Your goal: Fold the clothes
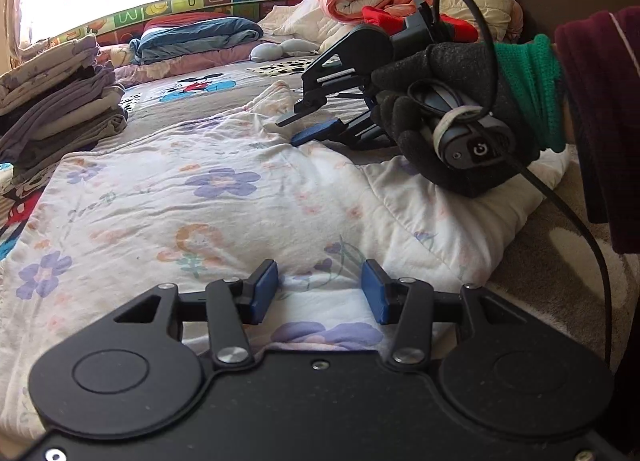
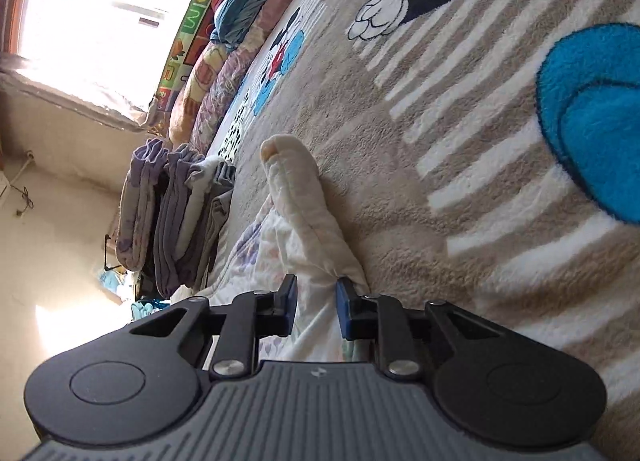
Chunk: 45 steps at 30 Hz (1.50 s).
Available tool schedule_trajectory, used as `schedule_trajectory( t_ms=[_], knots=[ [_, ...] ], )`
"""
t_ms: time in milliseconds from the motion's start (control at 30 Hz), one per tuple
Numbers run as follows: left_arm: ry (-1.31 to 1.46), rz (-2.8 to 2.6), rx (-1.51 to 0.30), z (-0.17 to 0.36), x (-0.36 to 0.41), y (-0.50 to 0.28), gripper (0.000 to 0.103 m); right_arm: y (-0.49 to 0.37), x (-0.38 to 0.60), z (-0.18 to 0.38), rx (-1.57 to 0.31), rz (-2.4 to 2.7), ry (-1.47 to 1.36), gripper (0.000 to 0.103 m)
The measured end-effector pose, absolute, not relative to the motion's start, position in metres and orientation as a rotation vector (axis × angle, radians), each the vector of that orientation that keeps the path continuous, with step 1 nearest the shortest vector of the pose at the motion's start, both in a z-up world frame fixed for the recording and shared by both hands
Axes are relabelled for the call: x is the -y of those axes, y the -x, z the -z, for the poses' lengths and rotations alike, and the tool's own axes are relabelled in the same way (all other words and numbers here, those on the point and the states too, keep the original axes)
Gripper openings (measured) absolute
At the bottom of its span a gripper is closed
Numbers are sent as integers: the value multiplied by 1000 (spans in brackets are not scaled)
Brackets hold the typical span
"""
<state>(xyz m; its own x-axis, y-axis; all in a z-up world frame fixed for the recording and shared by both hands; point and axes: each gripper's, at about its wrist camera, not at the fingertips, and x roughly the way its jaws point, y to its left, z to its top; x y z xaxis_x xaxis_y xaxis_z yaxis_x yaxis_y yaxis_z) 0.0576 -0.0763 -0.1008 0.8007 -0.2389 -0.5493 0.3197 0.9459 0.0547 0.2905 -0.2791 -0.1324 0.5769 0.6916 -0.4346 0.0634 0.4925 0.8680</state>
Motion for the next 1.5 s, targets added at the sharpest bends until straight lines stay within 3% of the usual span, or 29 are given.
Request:
schedule_trajectory(
  t_ms=[700,800,867,933,967,1067,1300,1367,1433,1500],
  knots=[
    [-116,314,-573,102,72,-57,45,-372,289,149,-814,-396,-1203,22],
    [-112,316,-575,101,71,-58,45,-379,290,151,-788,-378,-1224,17],
    [-110,316,-577,101,71,-58,45,-378,292,148,-739,-365,-1225,23],
    [-111,316,-577,101,71,-58,45,-372,294,136,-677,-356,-1187,44],
    [-112,316,-577,101,71,-59,45,-368,293,126,-665,-343,-1116,49],
    [-115,315,-577,101,71,-59,45,-357,285,99,-658,-320,-856,50],
    [-121,313,-573,102,72,-59,45,-348,274,101,-746,-359,-761,50],
    [-119,314,-574,101,72,-59,45,-351,269,114,-805,-340,-793,46],
    [-119,315,-574,102,72,-59,45,-347,274,128,-807,-330,-885,24],
    [-117,316,-574,102,71,-60,45,-348,285,146,-819,-330,-1047,11]
  ],
)
